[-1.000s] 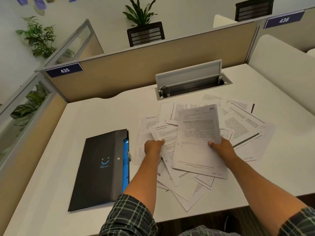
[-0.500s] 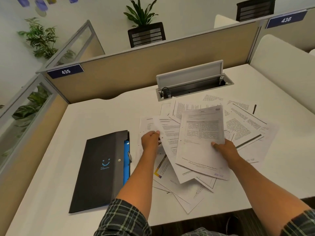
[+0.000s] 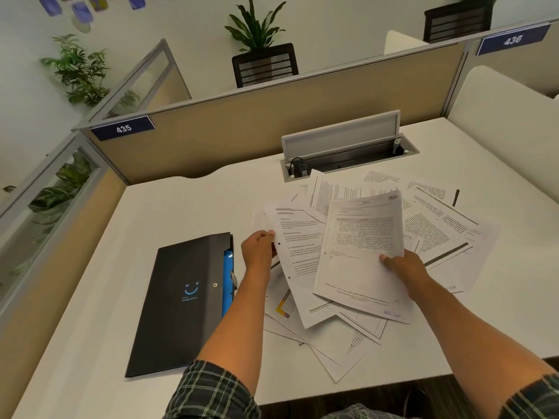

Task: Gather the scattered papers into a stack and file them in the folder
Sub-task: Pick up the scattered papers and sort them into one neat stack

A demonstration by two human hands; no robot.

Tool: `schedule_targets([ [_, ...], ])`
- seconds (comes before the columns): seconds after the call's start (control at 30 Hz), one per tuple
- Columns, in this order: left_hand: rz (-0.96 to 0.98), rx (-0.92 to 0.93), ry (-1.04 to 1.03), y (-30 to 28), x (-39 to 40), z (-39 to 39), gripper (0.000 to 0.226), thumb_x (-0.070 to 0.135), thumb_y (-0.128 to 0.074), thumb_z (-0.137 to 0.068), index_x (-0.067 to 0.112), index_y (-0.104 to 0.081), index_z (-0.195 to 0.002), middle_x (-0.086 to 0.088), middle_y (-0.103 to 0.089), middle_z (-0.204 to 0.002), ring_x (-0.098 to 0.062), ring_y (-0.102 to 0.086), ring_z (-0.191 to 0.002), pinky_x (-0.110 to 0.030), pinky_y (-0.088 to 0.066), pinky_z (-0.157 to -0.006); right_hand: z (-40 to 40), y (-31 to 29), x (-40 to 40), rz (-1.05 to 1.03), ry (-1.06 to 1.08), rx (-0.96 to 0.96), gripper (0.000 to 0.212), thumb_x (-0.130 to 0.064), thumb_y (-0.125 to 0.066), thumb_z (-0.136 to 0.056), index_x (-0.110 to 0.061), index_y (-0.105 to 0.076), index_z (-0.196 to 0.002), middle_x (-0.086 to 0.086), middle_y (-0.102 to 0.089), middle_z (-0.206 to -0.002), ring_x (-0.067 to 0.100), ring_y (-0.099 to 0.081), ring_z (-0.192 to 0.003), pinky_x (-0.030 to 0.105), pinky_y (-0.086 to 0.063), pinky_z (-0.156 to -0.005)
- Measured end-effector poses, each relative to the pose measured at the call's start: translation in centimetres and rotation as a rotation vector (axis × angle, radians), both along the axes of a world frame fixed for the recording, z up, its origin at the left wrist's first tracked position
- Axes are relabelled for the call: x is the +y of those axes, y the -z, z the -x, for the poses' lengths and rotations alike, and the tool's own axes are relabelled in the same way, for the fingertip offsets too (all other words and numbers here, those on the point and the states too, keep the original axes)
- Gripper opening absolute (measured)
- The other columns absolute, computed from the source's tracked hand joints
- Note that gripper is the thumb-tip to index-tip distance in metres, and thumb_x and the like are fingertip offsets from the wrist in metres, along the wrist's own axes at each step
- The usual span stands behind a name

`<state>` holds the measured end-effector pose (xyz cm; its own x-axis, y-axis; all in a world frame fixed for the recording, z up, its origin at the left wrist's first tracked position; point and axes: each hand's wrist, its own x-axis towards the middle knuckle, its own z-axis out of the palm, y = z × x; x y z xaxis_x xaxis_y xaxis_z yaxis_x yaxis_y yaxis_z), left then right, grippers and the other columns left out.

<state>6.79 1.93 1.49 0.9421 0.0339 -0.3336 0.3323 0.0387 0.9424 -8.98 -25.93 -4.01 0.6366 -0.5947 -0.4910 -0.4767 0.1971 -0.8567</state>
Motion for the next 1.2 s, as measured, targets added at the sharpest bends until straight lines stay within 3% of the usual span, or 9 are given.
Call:
schedule_targets([
  [0.07, -0.019, 0.013, -0.060, 0.0, 0.4, -0.1, 0.036, 0.009, -0.058, -0.092, 0.016, -0.045, -0.060, -0.006, -0.055, -0.068, -0.019, -0.049, -0.063, -0.028, -0.043, -0.054, 0.0, -0.1, 0.0, 0.002, 0.003, 0.009, 0.043, -0.012, -0.069, -0.096, -0.008, -0.060, -0.138, 0.011, -0.068, -0.113, 0.029, -0.066, -0.088, 0.039, -0.053, -0.081],
  [0.17, -0.016, 0.050, -0.188, -0.2, 1.3, -0.3, 0.028, 0.009, -0.047, -0.087, 0.018, -0.035, -0.062, -0.002, -0.043, -0.065, -0.017, -0.038, -0.061, -0.027, -0.030, -0.055, 0.1, -0.2, 0.1, 0.001, 0.000, 0.011, 0.044, -0.012, -0.069, -0.097, -0.007, -0.059, -0.139, 0.013, -0.068, -0.115, 0.032, -0.066, -0.092, 0.040, -0.053, -0.083],
  [0.27, -0.004, 0.062, -0.301, -0.4, 2.5, -0.5, 0.020, 0.013, -0.042, -0.089, 0.015, -0.051, -0.072, -0.001, -0.055, -0.071, -0.017, -0.049, -0.062, -0.026, -0.038, -0.056, 0.1, -0.4, 0.2, 0.014, -0.008, 0.018, 0.044, -0.013, -0.068, -0.097, -0.008, -0.058, -0.140, 0.013, -0.068, -0.115, 0.033, -0.067, -0.093, 0.041, -0.054, -0.084],
  [0.37, -0.069, 0.021, -0.340, -0.1, 3.7, -0.6, 0.021, 0.017, -0.043, -0.094, 0.007, -0.061, -0.099, -0.006, -0.067, -0.088, -0.022, -0.062, -0.075, -0.028, -0.047, -0.057, 0.2, -0.5, 0.2, 0.023, -0.006, 0.018, 0.046, -0.012, -0.068, -0.097, -0.007, -0.058, -0.141, 0.017, -0.069, -0.123, 0.039, -0.067, -0.104, 0.045, -0.056, -0.092],
  [0.5, -0.089, 0.100, -0.193, 1.1, 4.1, 0.4, 0.029, 0.029, -0.068, -0.094, 0.010, -0.054, -0.111, -0.007, -0.068, -0.097, -0.024, -0.068, -0.086, -0.041, -0.060, -0.073, 0.3, -0.5, 0.4, 0.027, -0.016, 0.005, 0.046, -0.012, -0.068, -0.097, -0.008, -0.058, -0.142, 0.018, -0.069, -0.125, 0.040, -0.067, -0.105, 0.047, -0.056, -0.093],
  [0.6, -0.138, 0.122, -0.026, 2.3, 3.9, 1.5, 0.039, 0.014, -0.077, -0.087, 0.009, -0.059, -0.122, -0.012, -0.070, -0.117, -0.030, -0.068, -0.103, -0.052, -0.058, -0.088, 0.3, -0.4, 0.4, 0.030, -0.021, 0.004, 0.046, -0.013, -0.068, -0.097, -0.009, -0.058, -0.141, 0.016, -0.069, -0.123, 0.039, -0.068, -0.105, 0.050, -0.056, -0.095],
  [0.7, -0.231, 0.083, 0.060, 3.4, 3.9, 2.2, 0.039, 0.007, -0.072, -0.090, 0.011, -0.062, -0.128, -0.011, -0.066, -0.127, -0.031, -0.062, -0.113, -0.051, -0.053, -0.098, 0.4, -0.3, 0.3, 0.028, -0.017, 0.006, 0.046, -0.013, -0.068, -0.096, -0.010, -0.059, -0.140, 0.015, -0.070, -0.120, 0.039, -0.068, -0.103, 0.050, -0.057, -0.094],
  [0.93, -0.099, 0.058, -0.049, 2.5, 4.3, 1.2, 0.036, 0.004, -0.068, -0.092, 0.010, -0.065, -0.127, -0.007, -0.069, -0.115, -0.019, -0.066, -0.092, -0.036, -0.054, -0.085, 0.4, -0.2, 0.3, 0.028, -0.019, 0.001, 0.046, -0.014, -0.068, -0.097, -0.008, -0.058, -0.141, 0.017, -0.069, -0.122, 0.039, -0.068, -0.104, 0.049, -0.057, -0.094],
  [1.2, 0.094, 0.071, -0.332, -0.3, 6.4, -1.2, 0.042, 0.008, -0.075, -0.087, 0.008, -0.062, -0.126, -0.007, -0.069, -0.109, -0.022, -0.067, -0.091, -0.038, -0.057, -0.085, 0.4, -0.3, 0.3, 0.029, -0.021, -0.003, 0.046, -0.013, -0.067, -0.097, -0.007, -0.057, -0.142, 0.018, -0.068, -0.127, 0.039, -0.066, -0.107, 0.050, -0.055, -0.096],
])
